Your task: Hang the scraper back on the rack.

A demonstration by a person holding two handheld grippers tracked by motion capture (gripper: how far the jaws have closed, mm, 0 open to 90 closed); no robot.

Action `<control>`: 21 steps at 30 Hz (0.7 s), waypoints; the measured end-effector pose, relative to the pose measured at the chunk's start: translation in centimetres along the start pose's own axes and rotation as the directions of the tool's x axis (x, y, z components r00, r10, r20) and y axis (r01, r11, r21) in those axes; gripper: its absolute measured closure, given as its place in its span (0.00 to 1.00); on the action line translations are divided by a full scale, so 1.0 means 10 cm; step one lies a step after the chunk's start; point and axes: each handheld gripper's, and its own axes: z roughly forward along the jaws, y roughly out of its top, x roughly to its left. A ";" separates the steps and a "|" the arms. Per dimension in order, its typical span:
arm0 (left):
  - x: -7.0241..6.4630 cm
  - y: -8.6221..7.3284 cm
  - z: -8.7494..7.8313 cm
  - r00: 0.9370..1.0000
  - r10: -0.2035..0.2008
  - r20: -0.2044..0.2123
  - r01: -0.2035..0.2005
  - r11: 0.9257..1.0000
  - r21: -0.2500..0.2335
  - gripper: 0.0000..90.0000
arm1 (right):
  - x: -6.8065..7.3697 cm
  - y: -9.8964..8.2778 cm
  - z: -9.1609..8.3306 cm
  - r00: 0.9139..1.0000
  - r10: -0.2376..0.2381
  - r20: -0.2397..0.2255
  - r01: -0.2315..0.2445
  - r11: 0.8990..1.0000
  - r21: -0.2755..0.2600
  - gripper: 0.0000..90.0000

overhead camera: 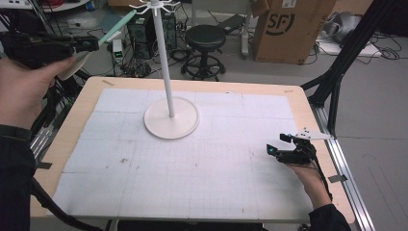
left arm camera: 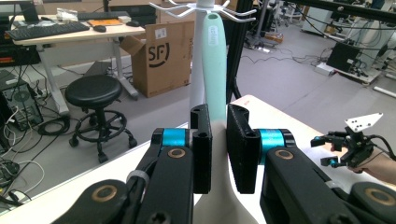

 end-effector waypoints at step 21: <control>-0.02 -0.01 0.10 1.000 0.009 -0.001 -0.009 1.000 0.021 0.90 | 0.00 0.00 0.00 1.000 0.002 0.000 -0.002 1.000 0.000 0.18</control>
